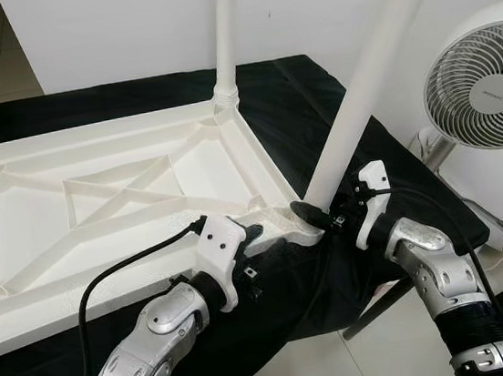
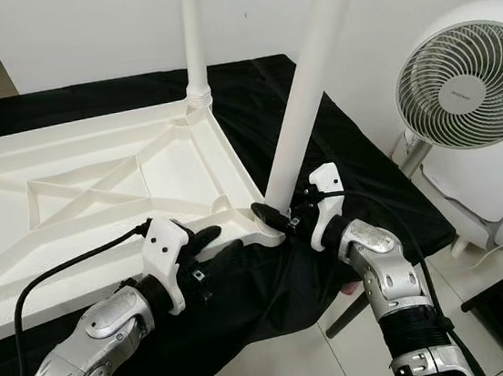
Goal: Building children table
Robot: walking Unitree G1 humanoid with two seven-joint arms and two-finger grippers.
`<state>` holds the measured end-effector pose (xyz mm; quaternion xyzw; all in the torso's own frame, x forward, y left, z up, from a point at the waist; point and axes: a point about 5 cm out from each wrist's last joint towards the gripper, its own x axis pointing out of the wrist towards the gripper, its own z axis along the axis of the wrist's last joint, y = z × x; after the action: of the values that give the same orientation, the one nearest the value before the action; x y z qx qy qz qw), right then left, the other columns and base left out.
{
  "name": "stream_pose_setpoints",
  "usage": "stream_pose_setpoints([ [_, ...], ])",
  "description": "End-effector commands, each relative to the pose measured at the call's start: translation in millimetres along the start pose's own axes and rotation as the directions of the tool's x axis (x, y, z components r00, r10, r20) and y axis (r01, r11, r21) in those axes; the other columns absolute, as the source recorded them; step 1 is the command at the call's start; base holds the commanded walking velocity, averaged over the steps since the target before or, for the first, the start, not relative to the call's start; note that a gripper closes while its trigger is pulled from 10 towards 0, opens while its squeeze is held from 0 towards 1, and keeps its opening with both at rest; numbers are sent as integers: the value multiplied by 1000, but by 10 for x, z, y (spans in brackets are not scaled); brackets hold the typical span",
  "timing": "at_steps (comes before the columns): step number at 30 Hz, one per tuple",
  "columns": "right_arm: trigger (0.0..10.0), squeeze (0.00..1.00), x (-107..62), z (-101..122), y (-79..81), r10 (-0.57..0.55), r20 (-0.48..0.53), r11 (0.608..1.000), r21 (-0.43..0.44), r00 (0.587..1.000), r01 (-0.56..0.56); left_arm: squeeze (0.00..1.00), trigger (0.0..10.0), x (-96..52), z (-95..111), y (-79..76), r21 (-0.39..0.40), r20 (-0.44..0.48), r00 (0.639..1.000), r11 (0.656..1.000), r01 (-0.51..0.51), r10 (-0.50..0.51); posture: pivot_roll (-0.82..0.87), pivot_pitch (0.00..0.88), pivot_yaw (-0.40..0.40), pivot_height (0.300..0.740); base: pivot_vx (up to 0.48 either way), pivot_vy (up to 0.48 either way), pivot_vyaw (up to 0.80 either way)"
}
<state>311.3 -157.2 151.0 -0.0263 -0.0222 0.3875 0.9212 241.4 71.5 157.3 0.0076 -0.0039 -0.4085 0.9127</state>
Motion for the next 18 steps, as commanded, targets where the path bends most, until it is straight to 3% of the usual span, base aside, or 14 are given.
stream_pose_setpoints([
  [1, 8431, 0, -18, -57, 41, 30, 4, 999, 36, 1000, -30, 1000, 10000, -13, 16, -100, -15, 0, 984, 984, 179, -179, 76, 99, -88, 740, 0, 0, 0],
  [2, 8431, 0, -18, -57, 41, 30, 4, 999, 36, 1000, -30, 1000, 10000, -13, 16, -100, -15, 0, 984, 984, 179, -179, 76, 99, -88, 740, 0, 0, 0],
  [3, 10000, 0, -14, -65, 64, 18, 10, 999, 46, 1000, -18, 1000, 10000, -13, 22, -91, -6, 0, 984, 984, 176, -176, 76, 99, -88, 740, 0, 0, 0],
  [4, 10000, 0, -14, -65, 64, 18, 10, 999, 46, 1000, -18, 1000, 10000, -13, 22, -91, -6, 0, 984, 984, 176, -176, 76, 99, -88, 740, 0, 0, 0],
  [5, 10000, 0, -7, -66, 118, 0, 23, 998, 57, 1000, -2, 757, 10000, -7, 26, -79, 0, -4, 985, 985, 172, -172, 74, 106, -86, 740, 0, 0, 0],
  [6, 10000, 0, 5, -63, 182, -27, 39, 997, 73, 999, 24, 0, 10000, 1, 31, -64, 13, -7, 986, 986, 165, -165, 74, 106, -86, 740, 0, 0, 0],
  [11, 10000, 0, 34, -58, 313, -120, 78, 988, 110, 990, 111, 0, 10000, 4, 36, -37, 27, -13, 988, 988, 155, -155, 69, 114, -85, 740, 0, 0, 0],
  [13, 10000, 0, 59, -76, 379, -234, 66, 967, 120, 970, 225, 0, 10000, -9, 38, -27, 30, -18, 988, 988, 153, -152, 62, 125, -80, 740, 0, 0, 0],
  [16, 10000, 0, 65, -79, 405, -265, 61, 958, 129, 962, 256, 0, 10000, -13, 38, -23, 29, -19, 988, 988, 152, -151, 62, 125, -80, 740, 0, 0, 0],
  [18, 10000, 0, 87, -98, 438, -367, 39, 923, 140, 930, 358, 0, 10000, -16, 42, -9, 30, -21, 988, 988, 151, -150, 55, 134, -74, 740, 0, 0, 0],
])
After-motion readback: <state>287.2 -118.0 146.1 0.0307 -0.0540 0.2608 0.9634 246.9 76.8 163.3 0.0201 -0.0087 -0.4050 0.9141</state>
